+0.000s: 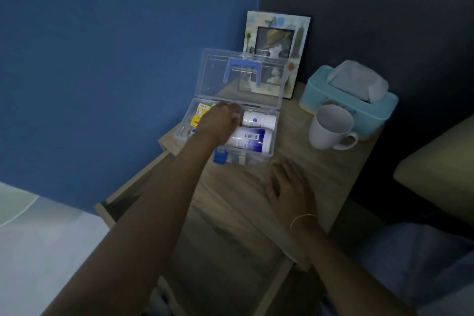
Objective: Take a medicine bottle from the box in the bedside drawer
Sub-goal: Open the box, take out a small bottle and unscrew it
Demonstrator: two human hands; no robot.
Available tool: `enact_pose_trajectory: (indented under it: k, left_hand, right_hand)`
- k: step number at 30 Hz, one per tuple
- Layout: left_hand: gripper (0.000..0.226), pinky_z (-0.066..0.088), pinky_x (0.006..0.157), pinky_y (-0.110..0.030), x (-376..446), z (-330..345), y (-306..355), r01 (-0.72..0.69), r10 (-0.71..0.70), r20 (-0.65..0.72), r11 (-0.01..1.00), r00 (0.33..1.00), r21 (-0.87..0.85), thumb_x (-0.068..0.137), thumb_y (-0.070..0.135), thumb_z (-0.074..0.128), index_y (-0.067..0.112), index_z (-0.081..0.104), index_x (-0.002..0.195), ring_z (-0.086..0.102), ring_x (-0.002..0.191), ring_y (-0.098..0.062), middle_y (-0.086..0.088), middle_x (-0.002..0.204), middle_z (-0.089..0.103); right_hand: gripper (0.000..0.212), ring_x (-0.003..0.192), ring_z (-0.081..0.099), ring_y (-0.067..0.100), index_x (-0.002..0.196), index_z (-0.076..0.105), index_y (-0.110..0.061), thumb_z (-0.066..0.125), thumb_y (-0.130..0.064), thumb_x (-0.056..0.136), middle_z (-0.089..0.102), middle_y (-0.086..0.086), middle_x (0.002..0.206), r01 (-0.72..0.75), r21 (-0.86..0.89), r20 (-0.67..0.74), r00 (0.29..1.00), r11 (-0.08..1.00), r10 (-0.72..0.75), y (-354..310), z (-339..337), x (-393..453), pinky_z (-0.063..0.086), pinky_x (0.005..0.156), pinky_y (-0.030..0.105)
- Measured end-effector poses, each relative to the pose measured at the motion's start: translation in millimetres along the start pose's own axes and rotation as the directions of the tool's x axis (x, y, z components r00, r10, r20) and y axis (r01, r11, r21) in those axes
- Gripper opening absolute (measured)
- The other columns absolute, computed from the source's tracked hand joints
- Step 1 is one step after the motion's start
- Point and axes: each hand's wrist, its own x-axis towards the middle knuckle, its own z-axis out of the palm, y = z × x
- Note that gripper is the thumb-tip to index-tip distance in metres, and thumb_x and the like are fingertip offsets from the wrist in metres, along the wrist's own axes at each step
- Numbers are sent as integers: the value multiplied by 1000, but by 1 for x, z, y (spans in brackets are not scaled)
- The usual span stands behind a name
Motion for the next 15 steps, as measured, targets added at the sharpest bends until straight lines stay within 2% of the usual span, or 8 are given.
enact_pose_trajectory:
  k: [2,5,9,12,15]
  left_hand:
    - [26,50,88,-36,11,-1,1,42,-39,71,998,997,-42,88,11,53,6,67,110,62,104,-33,-20,113,68]
    - [27,47,90,-35,24,-4,1,92,-91,158,996,983,3,87,17,59,7,68,110,61,108,-31,-16,118,67]
    - [27,45,91,-30,33,-5,1,133,-138,206,990,969,37,85,23,63,9,71,107,59,113,-27,-11,120,67]
    - [27,43,85,-28,33,-6,0,174,-168,197,985,966,-15,84,21,66,9,70,108,58,112,-26,-11,120,67]
    - [23,44,79,-29,26,-8,2,185,-176,98,978,980,-95,83,17,65,5,63,103,60,105,-30,-16,112,67]
  right_hand:
    - [48,139,38,24,136,49,-9,44,-37,97,49,13,145,5,-3,15,1000,1000,-5,0,1,0,28,118,42]
    - [48,139,39,24,137,49,-10,45,-38,97,50,12,145,6,-11,2,1000,1000,-6,-1,2,1,27,118,41]
    - [47,137,42,25,134,52,-10,46,-37,96,53,13,142,21,-5,-38,999,1000,-22,-2,2,1,29,116,39]
    - [48,137,41,24,134,52,-11,45,-39,95,53,11,142,26,-6,-54,998,1000,-26,-2,3,2,31,116,39]
    - [48,135,43,25,132,54,-11,44,-39,94,54,12,140,32,-13,-87,996,999,-33,-3,4,1,31,115,39]
